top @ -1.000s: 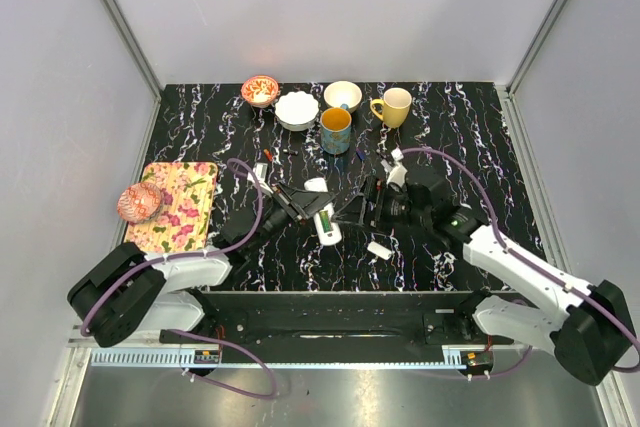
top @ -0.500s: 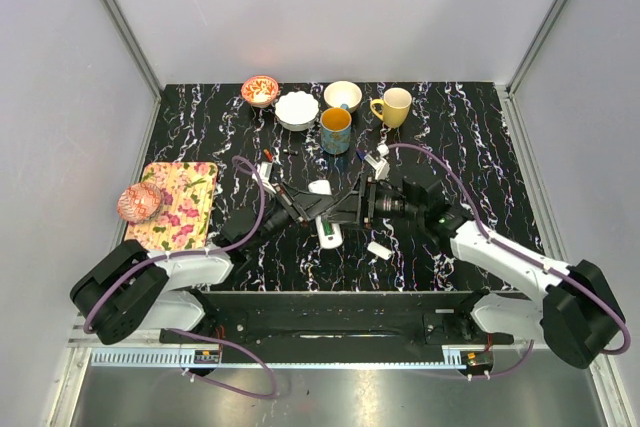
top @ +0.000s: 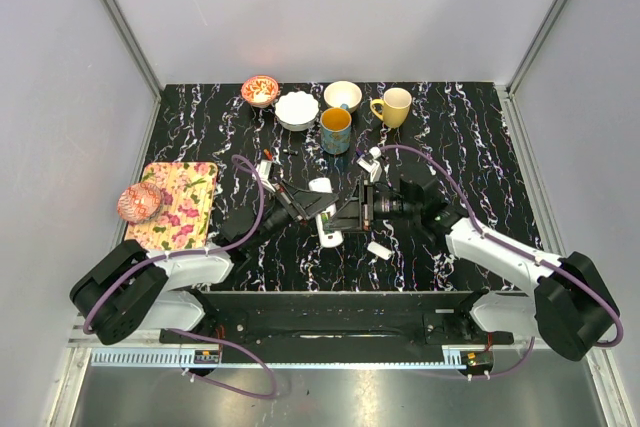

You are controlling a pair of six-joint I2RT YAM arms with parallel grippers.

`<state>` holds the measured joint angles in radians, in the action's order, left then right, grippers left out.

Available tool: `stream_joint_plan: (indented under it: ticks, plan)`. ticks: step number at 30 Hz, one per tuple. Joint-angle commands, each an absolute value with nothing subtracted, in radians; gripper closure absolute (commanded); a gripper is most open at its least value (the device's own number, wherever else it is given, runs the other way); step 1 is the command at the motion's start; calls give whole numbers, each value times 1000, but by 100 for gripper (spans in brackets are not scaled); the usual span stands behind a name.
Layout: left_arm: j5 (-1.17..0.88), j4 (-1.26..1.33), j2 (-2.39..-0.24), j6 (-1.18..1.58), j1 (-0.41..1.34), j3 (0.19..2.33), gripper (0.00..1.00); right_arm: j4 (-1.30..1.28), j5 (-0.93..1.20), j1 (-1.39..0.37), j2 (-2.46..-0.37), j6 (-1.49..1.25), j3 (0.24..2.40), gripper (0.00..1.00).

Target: Load the batteries into the remote control

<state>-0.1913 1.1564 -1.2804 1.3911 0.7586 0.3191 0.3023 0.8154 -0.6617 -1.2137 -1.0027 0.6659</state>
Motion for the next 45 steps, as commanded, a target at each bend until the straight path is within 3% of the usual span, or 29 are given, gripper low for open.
stream_joint_plan:
  ticks: [1,5,9,12,17,27,28,29,32,38,45]
  plan:
    - [-201,1258,-1267,1393,755,353,100,365,888,-663,-1221,-999,667,78]
    - [-228,1259,-1266,1382,755,353,95,362,919,-663,-1232,-1000,672,100]
    - [-277,1253,-1262,1371,750,351,70,341,948,-661,-1241,-988,684,100]
    - [-305,1252,-1256,1373,741,341,62,298,956,-661,-1241,-956,699,100]
    - [-371,1232,-1244,1373,712,339,58,246,988,-652,-1238,-930,719,100]
    - [-462,1186,-1219,1350,696,336,67,198,1002,-638,-1223,-900,739,100]
    - [-465,1189,-1220,1348,696,334,70,196,1006,-637,-1224,-900,739,100]
    - [-468,1193,-1220,1348,696,331,81,196,1006,-637,-1227,-900,738,100]
    - [-474,1201,-1224,1350,698,327,99,198,1011,-635,-1235,-902,739,100]
    - [-486,1230,-1244,1364,698,322,100,199,1012,-635,-1250,-910,749,100]
    - [-335,1215,-1200,1370,732,262,100,118,944,-629,-1256,-894,765,98]
